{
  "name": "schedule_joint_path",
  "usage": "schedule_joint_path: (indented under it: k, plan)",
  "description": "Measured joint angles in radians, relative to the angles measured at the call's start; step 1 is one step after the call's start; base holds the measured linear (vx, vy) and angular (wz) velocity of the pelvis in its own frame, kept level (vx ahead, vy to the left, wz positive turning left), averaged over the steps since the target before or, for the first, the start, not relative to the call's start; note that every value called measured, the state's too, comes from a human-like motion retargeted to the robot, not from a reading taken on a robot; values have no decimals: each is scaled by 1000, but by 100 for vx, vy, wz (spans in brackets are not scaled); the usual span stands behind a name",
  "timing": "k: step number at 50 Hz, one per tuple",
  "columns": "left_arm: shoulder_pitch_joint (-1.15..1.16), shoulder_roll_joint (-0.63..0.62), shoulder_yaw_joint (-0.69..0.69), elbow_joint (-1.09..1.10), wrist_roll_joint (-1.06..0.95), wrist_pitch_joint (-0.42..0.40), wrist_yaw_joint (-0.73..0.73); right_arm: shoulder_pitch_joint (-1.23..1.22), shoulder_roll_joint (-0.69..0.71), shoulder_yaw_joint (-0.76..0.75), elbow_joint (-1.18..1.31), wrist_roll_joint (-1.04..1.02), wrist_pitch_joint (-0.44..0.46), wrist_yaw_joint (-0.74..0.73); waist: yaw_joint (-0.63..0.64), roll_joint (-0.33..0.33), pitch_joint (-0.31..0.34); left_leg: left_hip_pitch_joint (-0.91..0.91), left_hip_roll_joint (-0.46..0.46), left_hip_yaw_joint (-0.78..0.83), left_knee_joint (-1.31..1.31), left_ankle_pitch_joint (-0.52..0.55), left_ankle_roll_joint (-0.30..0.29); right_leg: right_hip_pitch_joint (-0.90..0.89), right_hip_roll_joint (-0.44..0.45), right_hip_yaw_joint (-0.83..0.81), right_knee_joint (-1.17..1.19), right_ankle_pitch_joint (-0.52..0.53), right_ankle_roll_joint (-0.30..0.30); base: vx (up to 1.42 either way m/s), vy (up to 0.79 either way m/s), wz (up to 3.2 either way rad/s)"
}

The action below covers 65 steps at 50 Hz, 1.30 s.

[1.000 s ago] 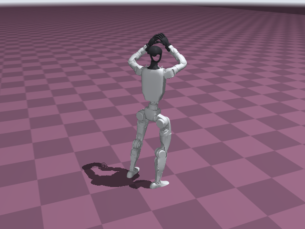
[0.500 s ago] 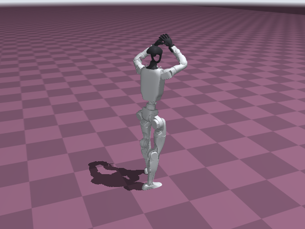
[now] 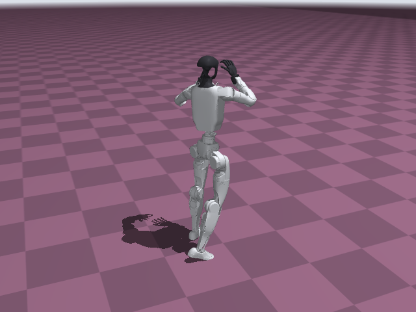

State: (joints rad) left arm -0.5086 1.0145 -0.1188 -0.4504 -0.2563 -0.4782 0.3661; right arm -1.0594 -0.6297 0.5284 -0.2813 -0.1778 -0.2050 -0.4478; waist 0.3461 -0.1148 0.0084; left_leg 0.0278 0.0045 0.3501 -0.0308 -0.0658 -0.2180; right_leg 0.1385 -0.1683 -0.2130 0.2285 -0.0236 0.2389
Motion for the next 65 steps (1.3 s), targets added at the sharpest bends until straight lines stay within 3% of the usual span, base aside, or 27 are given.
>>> schedule_joint_path:
  k: [4, 9, 14, 17, 20, 25, 33, 40, 45, 48, 50, 53, 57, 60, 63, 65]
  plan:
    - [367, -133, 36, 27, -30, 6, -44, 281, 50, 54, -8, 129, -66, 110, -22, 10, 26, 26, 12, -12, -3, -37, -5, 7, 10, -4, 26, 13, -12, 12, 6, 7]
    - [708, -322, 13, 178, -105, 56, -76, 526, 95, 151, 73, 204, -63, 190, -55, 26, 56, 36, 40, -21, -8, -52, -5, -86, 21, 20, 193, 71, -27, 9, 5, -1]
    - [904, -489, -34, 350, -291, 129, -48, 664, 136, 236, 169, 230, -20, 235, -65, 45, 96, 39, 79, -20, 3, -68, 17, -247, 19, 9, 460, 158, -53, 7, 3, -7]
    - [951, -562, -61, 457, -465, 181, -39, 713, 158, 267, 228, 239, 20, 262, -60, 51, 125, 42, 96, -19, 12, -82, 24, -318, -8, -53, 568, 132, -88, 8, 0, 0]
    - [964, -612, -78, 562, -618, 235, -40, 756, 173, 276, 283, 248, 62, 288, -60, 56, 149, 45, 110, -24, 17, -92, 24, -354, -27, -124, 568, 67, -122, 9, -2, 13]
    - [889, -655, -82, 778, -711, 297, -57, 793, 169, 234, 355, 255, 96, 297, -105, 57, 184, 41, 108, -51, 18, -101, 27, -376, -2, -173, 317, 54, -110, 10, -6, 30]
    - [698, -666, -48, 1124, -318, 289, -42, 845, 120, 133, 409, 221, 68, 253, -235, 33, 240, 107, 63, -42, 19, -148, 19, -373, 20, -140, -216, 192, 19, 19, -13, -1]
    - [566, -652, 7, 1295, -30, 315, -45, 891, 81, 65, 444, 162, 57, 259, -287, 56, 219, 172, 95, 87, 78, -196, -6, -396, 64, -288, -309, 186, 23, 33, -24, -93]
    - [540, -650, 27, 1256, -34, 315, -55, 943, 62, 10, 455, 156, 66, 258, -331, 84, 209, 225, 117, 133, 216, -178, 43, -323, 73, -252, -272, 185, 23, 52, -17, -72]
    - [562, -643, 16, 1175, -68, 325, -68, 986, 59, -18, 451, 165, 79, 254, -346, 87, 208, 217, 133, 138, 402, -110, 128, -256, 45, -198, -228, 116, 23, 59, -7, -64]
    - [578, -637, 4, 1111, -96, 333, -80, 1010, 57, -33, 444, 180, 87, 255, -353, 82, 204, 164, 142, 119, 573, -64, 191, -222, 19, -164, -196, 70, 23, 55, -6, -66]
    - [590, -631, -17, 1021, -148, 331, -98, 1025, 59, -42, 434, 213, 92, 259, -343, 80, 180, 12, 142, 50, 817, -60, 235, -211, 14, -107, -166, 31, 23, 46, -11, -91]
    - [582, -636, -48, 938, -219, 317, -122, 1009, 73, -36, 439, 235, 95, 262, -294, 90, 156, -175, 154, 15, 961, -129, 228, -219, 64, -12, -158, 12, 23, 38, -16, -136]
    - [564, -648, -72, 901, -252, 309, -149, 988, 84, -30, 451, 226, 97, 264, -263, 93, 156, -259, 188, 55, 908, -163, 219, -213, 103, 52, -163, 7, 23, 35, -15, -131]
    - [530, -677, -79, 892, -270, 299, -181, 960, 86, -37, 476, 200, 93, 264, -245, 90, 175, -277, 168, 91, 660, -116, 181, -197, 120, 108, -167, 0, 23, 35, -9, -111]
    - [520, -704, -69, 892, -271, 286, -194, 957, 86, -43, 489, 172, 85, 258, -239, 94, 195, -240, 128, 97, 387, -19, 134, -169, 129, 143, -175, -7, 23, 40, 2, -104]
